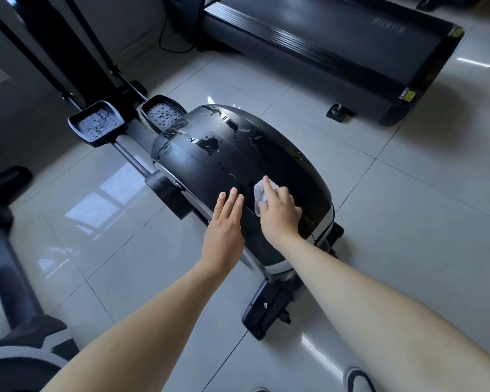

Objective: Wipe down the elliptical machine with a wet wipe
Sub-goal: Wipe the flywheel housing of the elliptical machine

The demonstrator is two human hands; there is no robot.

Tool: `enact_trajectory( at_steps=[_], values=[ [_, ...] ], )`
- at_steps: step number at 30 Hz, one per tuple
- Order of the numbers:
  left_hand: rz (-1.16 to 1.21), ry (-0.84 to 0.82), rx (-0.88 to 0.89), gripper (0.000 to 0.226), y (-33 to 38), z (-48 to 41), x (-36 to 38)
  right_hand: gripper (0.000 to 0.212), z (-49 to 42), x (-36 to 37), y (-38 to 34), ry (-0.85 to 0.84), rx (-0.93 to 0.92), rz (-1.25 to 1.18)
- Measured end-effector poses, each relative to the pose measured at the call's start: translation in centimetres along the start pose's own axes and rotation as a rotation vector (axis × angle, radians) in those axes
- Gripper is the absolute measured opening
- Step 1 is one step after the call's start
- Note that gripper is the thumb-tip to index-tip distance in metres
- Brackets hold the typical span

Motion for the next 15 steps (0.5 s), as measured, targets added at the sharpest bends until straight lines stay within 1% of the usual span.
enact_trajectory(
  at_steps=[2, 4, 6, 8, 10, 12, 15],
  values=[
    [-0.018, 0.034, -0.012, 0.076, 0.2, -0.2, -0.1, 0.062, 1.3, 0.3, 2.3, 0.025, 0.063, -0.043],
    [-0.039, 0.086, -0.025, 0.071, 0.4, -0.5, -0.1, 0.063, 2.4, 0.4, 5.2, 0.027, 0.208, -0.188],
    [-0.082, 0.101, 0.019, 0.066, 1.0, -0.9, 0.2, 0.062, 2.9, 0.4, 7.8, -0.008, 0.332, -0.278],
    [-0.125, 0.07, 0.094, 0.067, 2.3, -1.7, 0.9, 0.061, 2.5, 0.0, 9.2, -0.032, 0.364, -0.299],
    [-0.163, 0.038, 0.119, 0.069, 3.6, -2.4, 1.6, 0.062, 1.5, -0.5, 9.1, -0.018, 0.336, -0.308],
    [-0.188, 0.016, 0.1, 0.07, 4.7, -3.2, 2.0, 0.063, 0.4, -1.3, 8.2, -0.017, 0.27, -0.314],
    [-0.23, 0.011, 0.054, 0.074, 5.5, -4.4, 2.1, 0.062, -2.0, -3.0, 6.0, -0.037, 0.047, -0.263]
  ],
)
Point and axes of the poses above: each hand's wrist, its own z-axis away from the middle knuckle, its own x-axis out of the palm, y = z × x, the point moved 2 cm from there along -z, towards the middle knuckle, and after that the axes turned 9 degrees about -y, right-handed, at the moved point
